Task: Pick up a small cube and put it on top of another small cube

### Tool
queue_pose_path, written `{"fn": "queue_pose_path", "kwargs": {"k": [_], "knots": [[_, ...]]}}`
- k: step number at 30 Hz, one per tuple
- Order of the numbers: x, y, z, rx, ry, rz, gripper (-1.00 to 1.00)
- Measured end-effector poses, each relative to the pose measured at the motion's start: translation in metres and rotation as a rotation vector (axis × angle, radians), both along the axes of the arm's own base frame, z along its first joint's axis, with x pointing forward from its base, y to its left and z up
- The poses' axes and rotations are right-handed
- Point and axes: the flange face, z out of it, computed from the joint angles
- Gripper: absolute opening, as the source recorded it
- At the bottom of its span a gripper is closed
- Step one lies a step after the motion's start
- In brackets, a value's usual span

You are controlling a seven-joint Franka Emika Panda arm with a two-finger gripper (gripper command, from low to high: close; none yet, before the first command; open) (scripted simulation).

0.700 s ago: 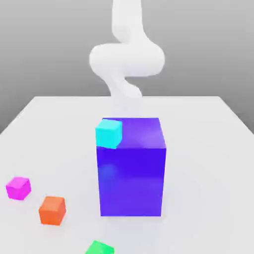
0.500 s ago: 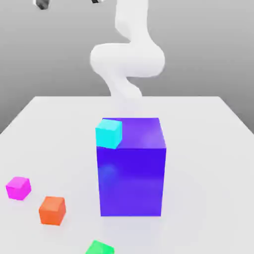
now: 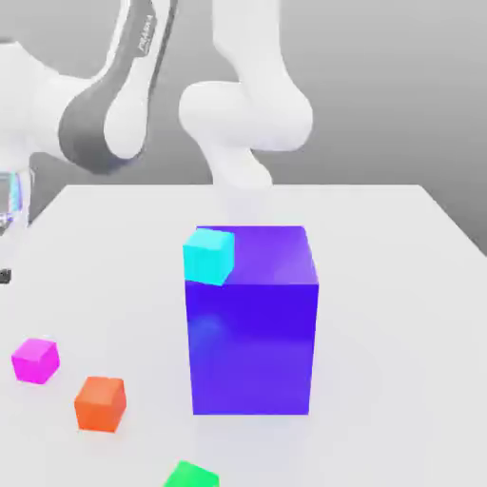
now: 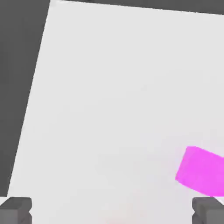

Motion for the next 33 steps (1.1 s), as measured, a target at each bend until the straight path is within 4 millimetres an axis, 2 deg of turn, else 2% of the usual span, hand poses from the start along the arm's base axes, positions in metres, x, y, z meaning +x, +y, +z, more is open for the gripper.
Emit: {"fn": "queue_pose_path", "kwargs": {"k": [3, 8, 9, 16, 21, 22, 26, 29, 33], "knots": [[-0.031, -0.007, -0.052, 0.065, 0.043, -0.153, 0.0], [-0.038, -0.008, -0.112, 0.078, 0.052, -0.187, 0.0], [-0.038, -0.007, -0.12, 0.078, 0.052, -0.188, -1.0], [-0.038, -0.007, -0.12, 0.077, 0.051, -0.188, -1.0], [-0.038, -0.008, -0.07, 0.078, 0.051, -0.188, -1.0], [-0.032, -0.004, -0.062, 0.078, 0.051, -0.183, -1.0], [0.044, 0.043, -0.046, 0.078, 0.055, -0.129, -1.0], [0.101, 0.096, -0.035, 0.077, 0.057, -0.086, -1.0], [0.163, 0.184, -0.019, 0.075, 0.058, -0.03, -1.0]]}}
